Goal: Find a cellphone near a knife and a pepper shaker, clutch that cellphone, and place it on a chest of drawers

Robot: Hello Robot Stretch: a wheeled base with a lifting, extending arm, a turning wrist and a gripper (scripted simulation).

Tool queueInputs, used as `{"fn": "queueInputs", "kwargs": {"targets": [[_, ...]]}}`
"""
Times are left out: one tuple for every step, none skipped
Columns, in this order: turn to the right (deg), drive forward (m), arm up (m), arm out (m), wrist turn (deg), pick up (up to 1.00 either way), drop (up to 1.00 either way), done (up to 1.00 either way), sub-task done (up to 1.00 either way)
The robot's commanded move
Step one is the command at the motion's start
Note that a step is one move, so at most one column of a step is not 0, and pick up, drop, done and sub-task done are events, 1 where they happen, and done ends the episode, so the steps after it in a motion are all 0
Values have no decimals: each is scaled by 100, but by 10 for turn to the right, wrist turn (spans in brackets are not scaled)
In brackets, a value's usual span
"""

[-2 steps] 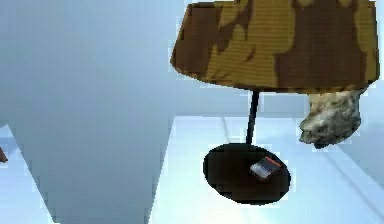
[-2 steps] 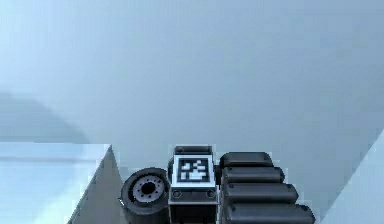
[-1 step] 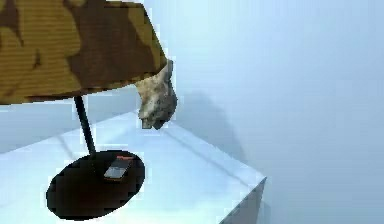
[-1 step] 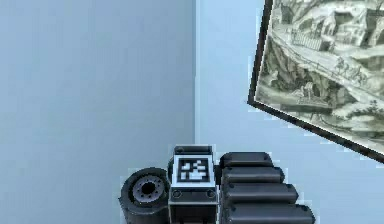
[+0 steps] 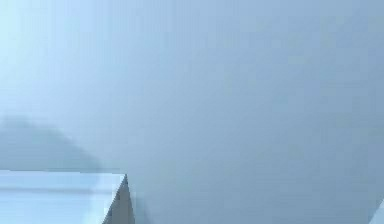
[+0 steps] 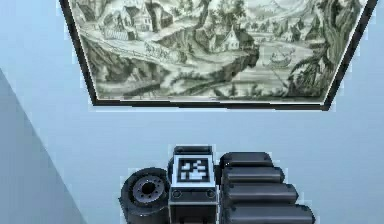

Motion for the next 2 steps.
{"fn": "queueInputs", "kwargs": {"targets": [[270, 0, 0, 0, 0, 0, 0, 0, 0], [0, 30, 0, 0, 0, 0, 0, 0, 0]]}}
